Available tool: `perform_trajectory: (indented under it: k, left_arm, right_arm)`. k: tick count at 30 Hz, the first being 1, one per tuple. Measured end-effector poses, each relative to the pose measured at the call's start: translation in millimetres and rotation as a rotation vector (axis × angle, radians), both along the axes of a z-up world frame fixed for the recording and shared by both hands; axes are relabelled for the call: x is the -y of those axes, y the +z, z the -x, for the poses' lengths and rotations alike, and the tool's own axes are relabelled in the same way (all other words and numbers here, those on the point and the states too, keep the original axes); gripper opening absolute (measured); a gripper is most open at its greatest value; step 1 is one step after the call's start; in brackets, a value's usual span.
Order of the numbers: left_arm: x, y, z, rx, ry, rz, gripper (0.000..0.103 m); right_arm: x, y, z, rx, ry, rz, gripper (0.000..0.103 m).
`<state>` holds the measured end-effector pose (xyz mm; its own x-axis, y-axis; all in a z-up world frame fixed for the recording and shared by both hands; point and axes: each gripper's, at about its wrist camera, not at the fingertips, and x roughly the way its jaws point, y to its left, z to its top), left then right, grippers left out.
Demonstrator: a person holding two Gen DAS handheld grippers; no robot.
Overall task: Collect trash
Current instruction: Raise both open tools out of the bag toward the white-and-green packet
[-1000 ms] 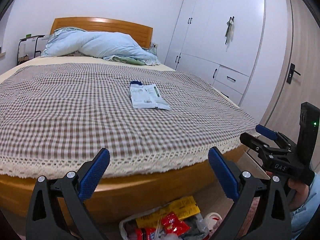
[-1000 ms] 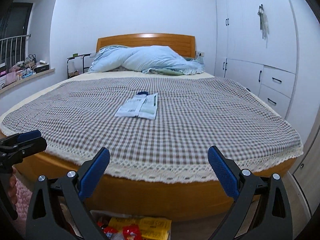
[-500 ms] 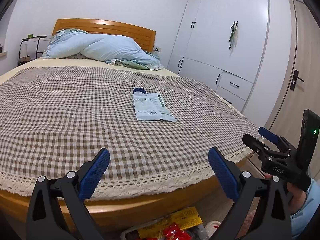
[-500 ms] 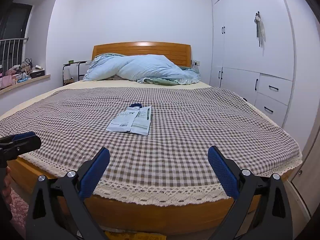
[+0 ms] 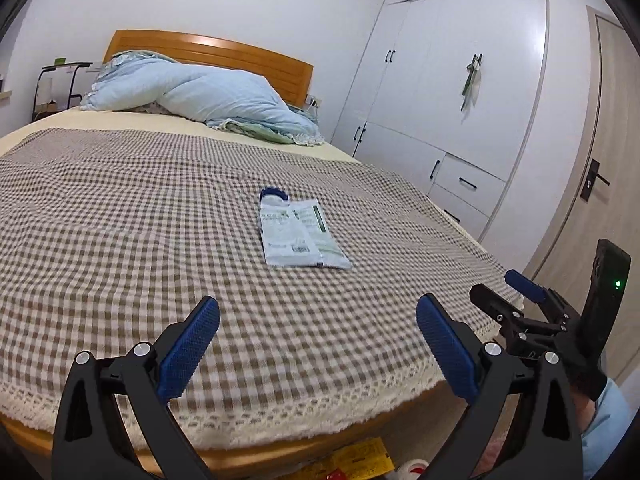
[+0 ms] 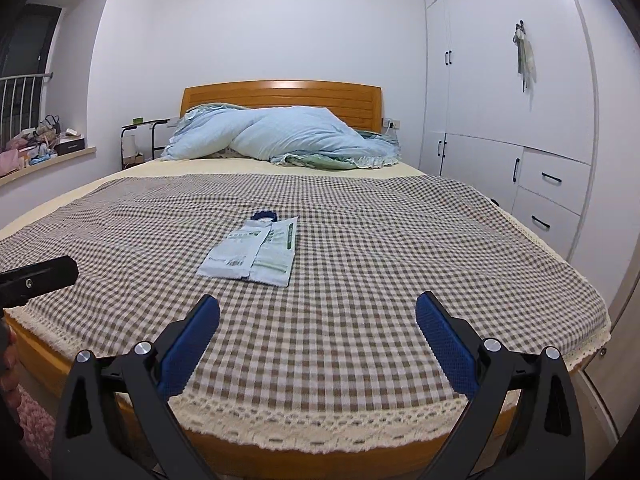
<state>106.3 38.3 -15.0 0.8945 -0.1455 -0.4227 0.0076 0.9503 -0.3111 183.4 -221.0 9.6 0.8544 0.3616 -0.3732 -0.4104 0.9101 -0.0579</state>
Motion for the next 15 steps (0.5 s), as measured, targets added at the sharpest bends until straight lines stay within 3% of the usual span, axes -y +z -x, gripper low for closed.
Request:
perform_trajectory:
  k: [5, 15]
  left_arm:
    - [-3.9, 6.5, -17.7, 0.024, 0.005, 0.016, 0.095]
    - [-11.4, 10.5, -64.4, 0.038, 0.025, 0.045, 0.095]
  right_arm:
    - [-9.9, 3.6, -13.0, 0.034, -0.083, 0.025, 0.094]
    - [-23.4, 12.9, -53.5, 0.036, -0.028, 0.009, 0.094]
